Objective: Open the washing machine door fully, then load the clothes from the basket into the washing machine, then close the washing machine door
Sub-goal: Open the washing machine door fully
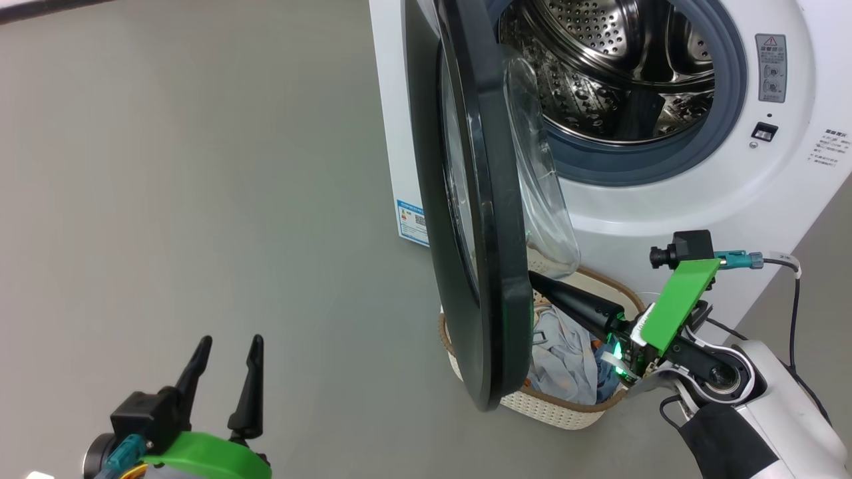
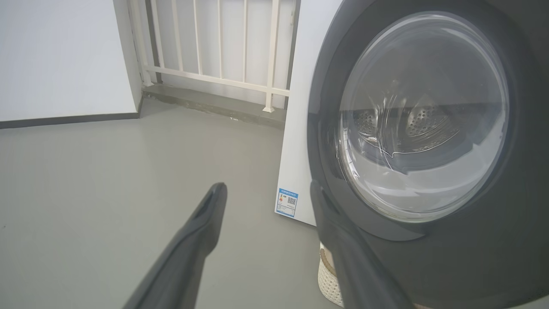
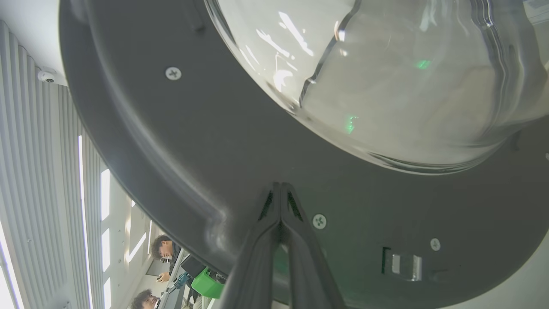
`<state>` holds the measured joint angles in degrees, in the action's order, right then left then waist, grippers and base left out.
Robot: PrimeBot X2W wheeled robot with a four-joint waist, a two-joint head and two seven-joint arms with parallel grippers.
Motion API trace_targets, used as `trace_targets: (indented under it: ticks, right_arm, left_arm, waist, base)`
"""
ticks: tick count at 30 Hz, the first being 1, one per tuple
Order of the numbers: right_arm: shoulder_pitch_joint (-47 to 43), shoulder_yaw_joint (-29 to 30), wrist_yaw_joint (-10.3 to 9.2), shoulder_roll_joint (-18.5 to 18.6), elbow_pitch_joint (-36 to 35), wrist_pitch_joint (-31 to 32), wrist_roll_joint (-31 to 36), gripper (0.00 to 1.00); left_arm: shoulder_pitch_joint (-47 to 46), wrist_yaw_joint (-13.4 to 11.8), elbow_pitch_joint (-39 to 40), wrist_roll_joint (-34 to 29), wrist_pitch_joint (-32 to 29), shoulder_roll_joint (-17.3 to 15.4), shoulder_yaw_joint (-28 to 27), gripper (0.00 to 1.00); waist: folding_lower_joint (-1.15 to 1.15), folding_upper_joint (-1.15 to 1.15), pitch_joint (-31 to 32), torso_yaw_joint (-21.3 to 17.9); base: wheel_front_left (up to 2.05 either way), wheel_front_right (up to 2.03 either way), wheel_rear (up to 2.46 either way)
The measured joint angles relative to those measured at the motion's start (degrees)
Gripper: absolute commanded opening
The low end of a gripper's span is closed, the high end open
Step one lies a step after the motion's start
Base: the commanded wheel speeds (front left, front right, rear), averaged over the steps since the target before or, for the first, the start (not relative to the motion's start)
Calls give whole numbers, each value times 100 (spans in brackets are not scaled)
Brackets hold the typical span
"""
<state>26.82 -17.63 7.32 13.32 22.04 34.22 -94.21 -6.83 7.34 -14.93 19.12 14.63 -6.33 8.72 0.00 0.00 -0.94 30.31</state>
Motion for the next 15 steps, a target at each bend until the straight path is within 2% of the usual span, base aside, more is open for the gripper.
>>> trace_targets:
  ticks: [14,15]
  right_arm:
    - [-32,299,0,-65,-101,-187,125,0]
    - [-48,318,0,-67,-135,-213,143,7]
  left_arm:
    - [-6,0,-33,-21,0,-19,43,100]
    - [-6,0,-32,-21,0,-23,44,100]
  waist:
    - [0,0,96,-177]
    - [0,0,100,-223]
  base:
    - [0,0,0]
    - [0,0,0]
